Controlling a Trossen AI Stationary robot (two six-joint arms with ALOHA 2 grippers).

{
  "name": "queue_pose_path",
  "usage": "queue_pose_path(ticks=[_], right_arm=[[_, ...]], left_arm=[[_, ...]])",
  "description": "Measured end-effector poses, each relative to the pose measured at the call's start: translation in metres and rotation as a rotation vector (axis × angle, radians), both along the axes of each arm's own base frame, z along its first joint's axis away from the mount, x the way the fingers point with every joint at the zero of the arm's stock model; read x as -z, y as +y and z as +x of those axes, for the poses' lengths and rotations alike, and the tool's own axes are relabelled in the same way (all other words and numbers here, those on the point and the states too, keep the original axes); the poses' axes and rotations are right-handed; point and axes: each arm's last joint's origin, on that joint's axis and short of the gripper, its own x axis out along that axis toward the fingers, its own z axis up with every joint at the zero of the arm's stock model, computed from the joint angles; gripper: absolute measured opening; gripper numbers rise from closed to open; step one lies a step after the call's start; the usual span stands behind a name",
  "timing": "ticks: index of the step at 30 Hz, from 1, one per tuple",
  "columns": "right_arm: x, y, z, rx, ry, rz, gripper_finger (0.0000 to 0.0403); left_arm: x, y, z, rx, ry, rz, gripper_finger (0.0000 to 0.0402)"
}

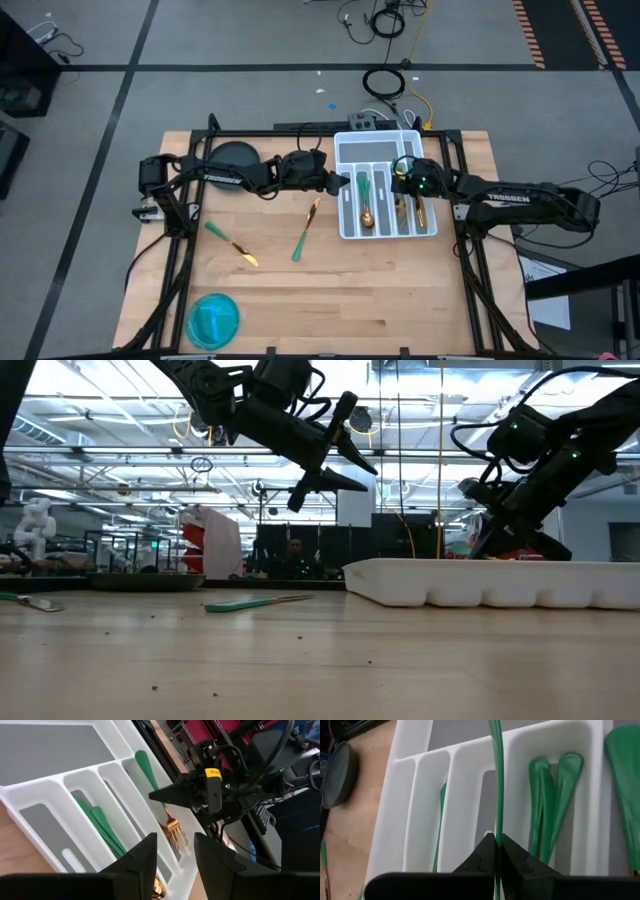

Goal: Sort silverware
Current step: Put the green fork into the silverware tray

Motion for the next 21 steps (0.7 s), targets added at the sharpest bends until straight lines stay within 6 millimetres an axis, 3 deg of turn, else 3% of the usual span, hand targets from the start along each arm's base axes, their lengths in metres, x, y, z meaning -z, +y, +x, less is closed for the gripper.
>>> queue_pose_path(ticks=[21], right_arm=[[-0.0022,0.0013,-0.0032,0.002,0.011,-0.008,0.0085]], left_arm=[[0.0004,-0.0002,-0.0001,0.009,0.002,-0.002,0.0136]])
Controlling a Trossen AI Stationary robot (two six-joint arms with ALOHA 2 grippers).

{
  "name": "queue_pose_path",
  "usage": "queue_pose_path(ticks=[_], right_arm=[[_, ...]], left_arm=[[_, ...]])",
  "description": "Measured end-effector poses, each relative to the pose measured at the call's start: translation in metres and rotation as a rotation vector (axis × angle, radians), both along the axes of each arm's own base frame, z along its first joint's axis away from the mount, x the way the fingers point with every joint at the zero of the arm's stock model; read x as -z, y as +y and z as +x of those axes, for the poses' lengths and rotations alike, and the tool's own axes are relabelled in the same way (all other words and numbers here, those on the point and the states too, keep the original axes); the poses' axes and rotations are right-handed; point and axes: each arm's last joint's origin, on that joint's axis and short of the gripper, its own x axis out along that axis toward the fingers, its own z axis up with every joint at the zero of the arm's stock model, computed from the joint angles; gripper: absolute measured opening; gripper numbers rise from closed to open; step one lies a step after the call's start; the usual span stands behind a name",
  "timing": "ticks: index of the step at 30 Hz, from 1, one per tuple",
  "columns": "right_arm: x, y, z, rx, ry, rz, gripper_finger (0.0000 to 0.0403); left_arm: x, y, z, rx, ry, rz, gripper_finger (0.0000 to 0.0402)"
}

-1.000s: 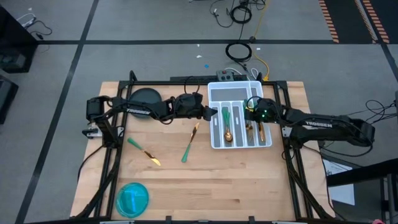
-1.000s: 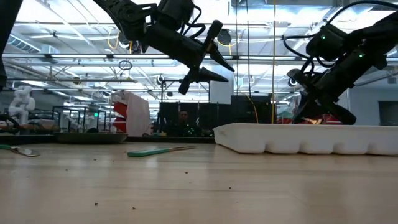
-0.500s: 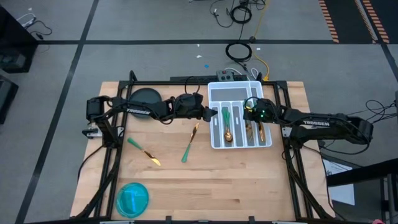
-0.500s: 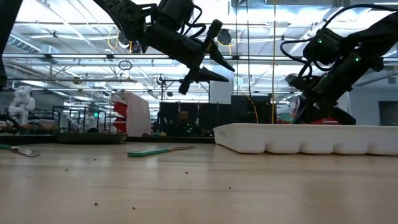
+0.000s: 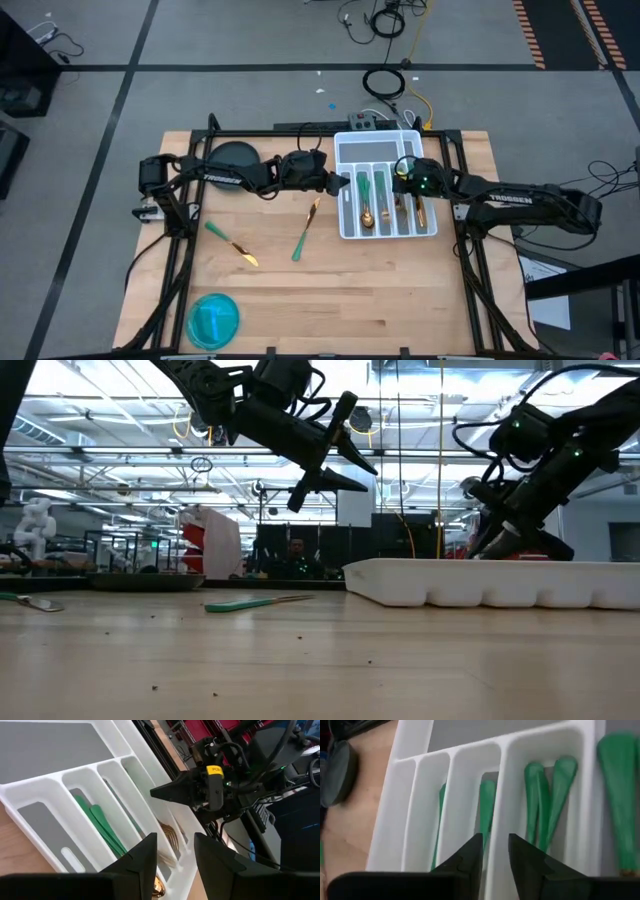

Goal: Sort silverware
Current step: Put the green fork into the silverware tray

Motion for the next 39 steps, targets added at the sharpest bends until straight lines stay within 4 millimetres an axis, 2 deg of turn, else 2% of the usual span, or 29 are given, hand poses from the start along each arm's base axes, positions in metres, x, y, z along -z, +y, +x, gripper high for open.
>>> queue_pose_path(ticks=[4,6,10,14,16,20,25,28,33,39], right_arm=[[-0.019,0.000,0.000,-0.105,0.048,-0.073,0.0087],[-0.031,0.002,0.000,-0.194,0.143,-0.097,0.0087],[-0.068,0.008,0.002,-0.392,0.317,-0.158,0.0086],[-0.105,0.010,0.015,-0.522,0.374,-0.213,0.0087],[-0.112,0.010,0.027,-0.579,0.404,-0.214,0.0091],[-0.104,0.008,0.052,-0.666,0.466,-0.160,0.0119],[-0.079,0.002,0.074,-0.600,0.551,-0.043,0.0172],[-0.063,-0.001,0.083,-0.560,0.593,0.025,0.0189],[-0.045,-0.003,0.094,-0.543,0.616,0.073,0.0184],[-0.032,-0.007,0.105,-0.531,0.606,0.089,0.0170]], left_arm=[[0.000,0.003,-0.001,-0.008,-0.001,-0.008,0.0136],[0.000,0.005,-0.001,-0.001,-0.009,-0.021,0.0136],[-0.005,0.002,0.001,0.068,-0.049,-0.038,0.0136],[-0.010,0.002,0.004,0.111,-0.054,-0.007,0.0136],[-0.014,0.003,0.005,0.124,-0.069,-0.008,0.0136],[-0.022,0.004,0.003,0.152,-0.098,-0.016,0.0136],[-0.046,0.002,-0.008,0.203,-0.163,-0.007,0.0136],[-0.065,0.002,-0.018,0.221,-0.215,0.018,0.0136],[-0.092,0.005,-0.036,0.214,-0.262,0.092,0.0136],[-0.105,0.014,-0.053,0.181,-0.246,0.113,0.0136]])
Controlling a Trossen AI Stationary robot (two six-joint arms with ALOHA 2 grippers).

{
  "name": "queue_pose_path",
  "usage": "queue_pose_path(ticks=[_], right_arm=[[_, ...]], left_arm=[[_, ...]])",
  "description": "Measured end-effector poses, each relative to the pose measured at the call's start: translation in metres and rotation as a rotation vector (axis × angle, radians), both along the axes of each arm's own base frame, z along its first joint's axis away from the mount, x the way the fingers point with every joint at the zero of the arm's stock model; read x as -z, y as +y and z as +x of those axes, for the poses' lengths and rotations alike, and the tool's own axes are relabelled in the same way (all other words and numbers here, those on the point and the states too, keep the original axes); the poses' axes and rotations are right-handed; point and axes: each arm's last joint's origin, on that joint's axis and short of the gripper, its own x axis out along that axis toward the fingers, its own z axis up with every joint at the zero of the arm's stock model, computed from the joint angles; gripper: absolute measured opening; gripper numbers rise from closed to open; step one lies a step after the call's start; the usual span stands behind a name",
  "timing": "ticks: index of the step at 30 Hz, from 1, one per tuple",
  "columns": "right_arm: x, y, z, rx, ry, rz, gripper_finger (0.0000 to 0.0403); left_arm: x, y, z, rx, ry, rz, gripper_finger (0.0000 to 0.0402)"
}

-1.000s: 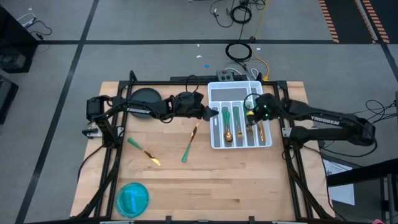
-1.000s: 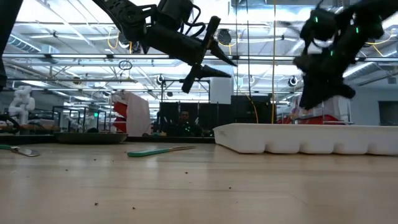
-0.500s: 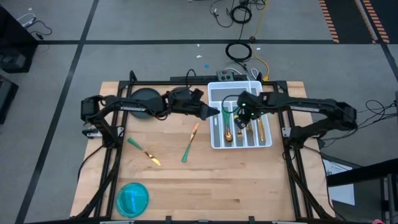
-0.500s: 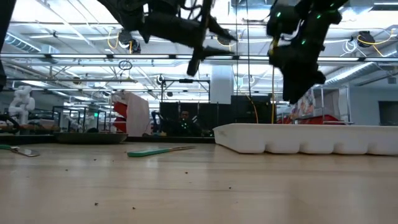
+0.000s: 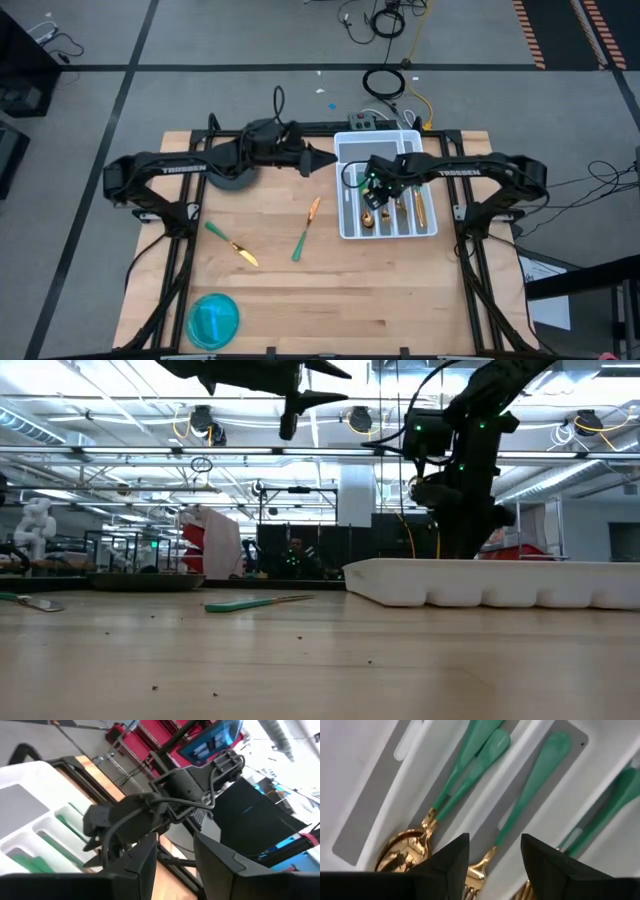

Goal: Sort silverware
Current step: Put the green fork into the silverware tray

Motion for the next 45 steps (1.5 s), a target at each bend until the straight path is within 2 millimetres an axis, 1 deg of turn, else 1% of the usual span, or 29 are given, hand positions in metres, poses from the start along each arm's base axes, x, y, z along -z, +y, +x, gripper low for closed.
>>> queue_pose_path(ticks=[8,14,20,22,27,33,37,45], right_arm=[[0.007,-0.002,0.003,0.041,0.010,0.010,0.0169],[0.026,-0.002,0.008,0.047,0.082,0.043,0.0169],[0.036,-0.001,0.010,0.064,0.126,0.076,0.0164],[0.037,-0.001,0.010,0.082,0.129,0.083,0.0150],[0.038,0.000,0.009,0.069,0.137,0.102,0.0091],[0.039,0.001,0.008,0.065,0.140,0.121,0.0052],[0.039,0.001,0.008,0.063,0.139,0.116,0.0010],[0.035,0.001,0.006,0.062,0.137,0.118,0.0003]], left_arm=[[0.001,0.006,-0.004,-0.019,0.024,0.010,0.0136],[0.003,0.009,-0.005,-0.019,0.043,0.026,0.0136],[0.003,0.012,-0.006,-0.014,0.040,0.025,0.0136],[0.003,0.012,-0.006,-0.014,0.039,0.025,0.0136],[0.003,0.014,-0.007,-0.019,0.039,0.024,0.0136],[0.003,0.014,-0.007,-0.018,0.039,0.026,0.0136],[0.003,0.014,-0.007,-0.019,0.039,0.026,0.0136],[0.003,0.014,-0.007,-0.018,0.039,0.026,0.0136]])
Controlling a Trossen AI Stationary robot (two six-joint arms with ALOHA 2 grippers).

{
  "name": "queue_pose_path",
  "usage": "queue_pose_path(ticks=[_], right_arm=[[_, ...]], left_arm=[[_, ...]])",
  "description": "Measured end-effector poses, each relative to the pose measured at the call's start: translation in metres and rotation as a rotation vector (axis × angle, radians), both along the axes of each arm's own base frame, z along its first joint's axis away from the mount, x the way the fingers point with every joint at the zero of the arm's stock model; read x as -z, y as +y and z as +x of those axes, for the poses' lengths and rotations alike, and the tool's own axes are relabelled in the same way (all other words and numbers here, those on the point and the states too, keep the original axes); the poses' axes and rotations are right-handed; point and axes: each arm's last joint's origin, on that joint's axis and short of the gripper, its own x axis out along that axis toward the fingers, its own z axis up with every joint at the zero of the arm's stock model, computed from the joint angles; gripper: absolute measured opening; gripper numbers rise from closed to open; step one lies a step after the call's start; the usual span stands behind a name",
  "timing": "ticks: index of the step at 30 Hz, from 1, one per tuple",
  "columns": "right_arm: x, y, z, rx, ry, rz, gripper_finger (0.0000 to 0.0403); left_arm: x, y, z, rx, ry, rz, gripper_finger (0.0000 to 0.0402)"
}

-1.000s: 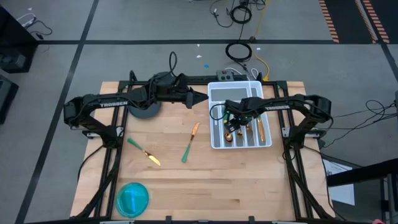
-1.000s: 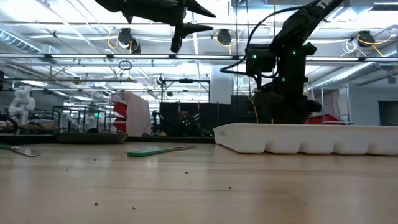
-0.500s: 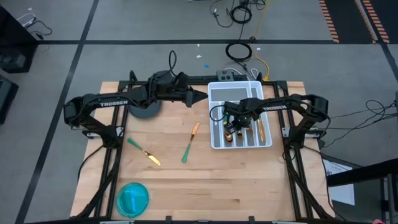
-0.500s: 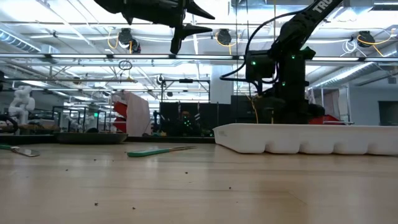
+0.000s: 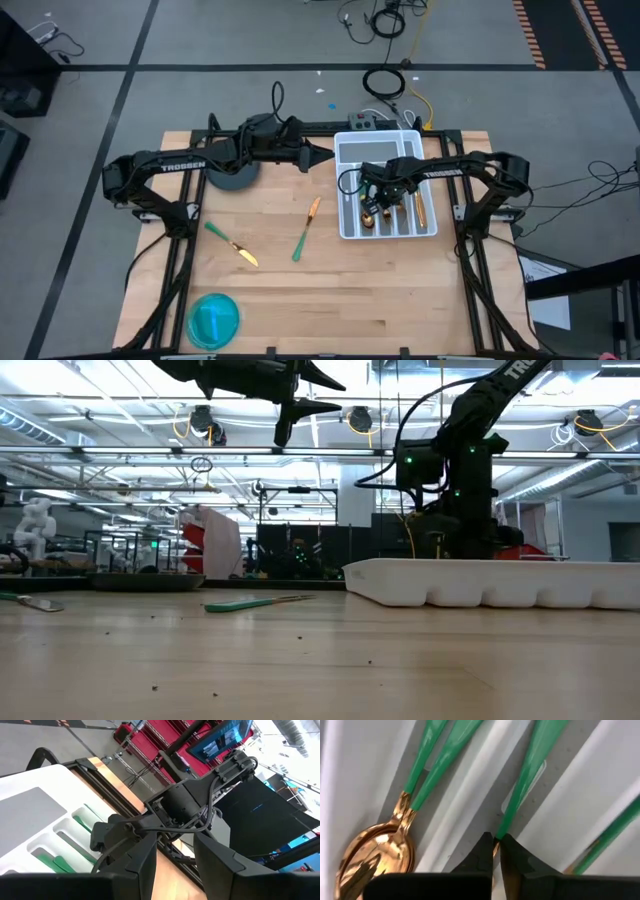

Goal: Sort silverware
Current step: Put the green fork into the silverware tray

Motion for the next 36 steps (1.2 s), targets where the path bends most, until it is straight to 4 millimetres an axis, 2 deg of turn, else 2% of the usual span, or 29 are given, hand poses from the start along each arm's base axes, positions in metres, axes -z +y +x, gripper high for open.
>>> queue_pose_path(ticks=[14,20,27,36], right_arm=[[-0.054,0.006,-0.019,0.017,-0.185,-0.042,0.0001],[-0.066,0.008,-0.037,0.099,-0.119,-0.085,0.0001],[-0.067,0.002,-0.048,0.172,-0.177,-0.076,0.0001],[-0.037,0.012,-0.092,0.321,-0.492,0.000,0.0001]], left_arm=[[0.000,0.000,0.000,-0.001,0.000,0.001,0.0136],[0.000,0.000,0.000,-0.001,0.000,0.001,0.0136],[0.000,0.000,0.000,-0.001,0.000,0.001,0.0136],[0.000,0.000,0.000,0.003,0.001,0.024,0.0136]])
